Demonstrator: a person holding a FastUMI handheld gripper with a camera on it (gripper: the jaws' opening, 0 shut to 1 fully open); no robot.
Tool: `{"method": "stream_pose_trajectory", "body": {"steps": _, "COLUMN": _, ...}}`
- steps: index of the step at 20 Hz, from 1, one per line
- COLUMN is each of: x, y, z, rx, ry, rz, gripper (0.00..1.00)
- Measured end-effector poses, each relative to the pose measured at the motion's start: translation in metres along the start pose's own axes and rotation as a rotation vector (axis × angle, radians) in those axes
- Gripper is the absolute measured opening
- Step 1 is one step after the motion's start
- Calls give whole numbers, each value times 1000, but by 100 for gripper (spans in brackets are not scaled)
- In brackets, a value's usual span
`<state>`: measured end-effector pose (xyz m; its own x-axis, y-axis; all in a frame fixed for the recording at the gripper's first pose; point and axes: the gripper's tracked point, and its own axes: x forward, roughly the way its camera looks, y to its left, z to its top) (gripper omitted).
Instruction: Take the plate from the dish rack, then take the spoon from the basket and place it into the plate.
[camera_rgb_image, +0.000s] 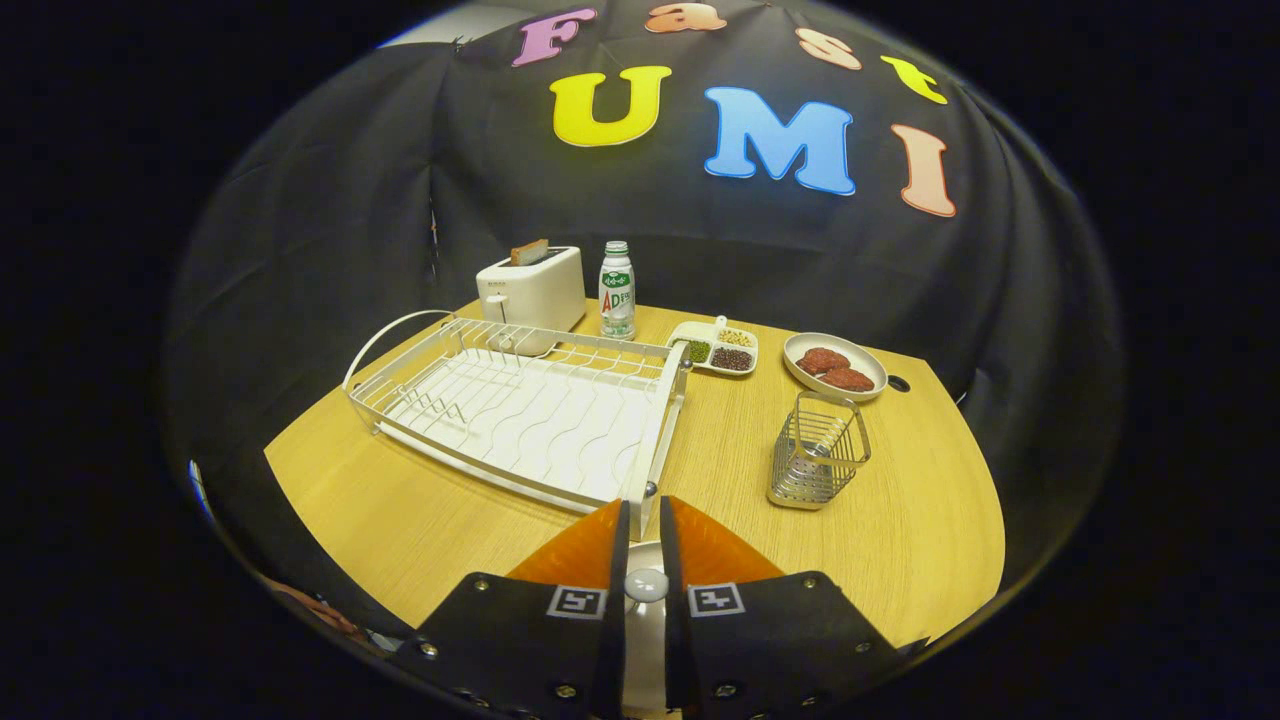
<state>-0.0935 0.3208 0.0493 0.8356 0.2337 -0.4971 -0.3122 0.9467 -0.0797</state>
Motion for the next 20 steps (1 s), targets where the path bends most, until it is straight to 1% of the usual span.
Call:
{"method": "stream_pose_trajectory", "body": {"steps": 2, "x": -2, "y": 1, "z": 2, "rx": -1, "ry": -6, "rz": 18, "gripper": 18}}
{"method": "stream_pose_trajectory", "body": {"steps": 8, "x": -12, "y": -9, "z": 7, "rx": -11, "ry": -27, "rz": 10, "gripper": 18}}
{"method": "stream_pose_trajectory", "body": {"steps": 10, "x": -19, "y": -15, "z": 16, "rx": -10, "ry": -51, "rz": 2, "gripper": 18}}
{"method": "stream_pose_trajectory", "body": {"steps": 14, "x": -37, "y": -39, "z": 56, "rx": 0, "ry": -144, "rz": -44, "gripper": 18}}
{"method": "stream_pose_trajectory", "body": {"steps": 20, "x": -84, "y": -100, "z": 131, "rx": 50, "ry": -327, "rz": -153, "gripper": 17}}
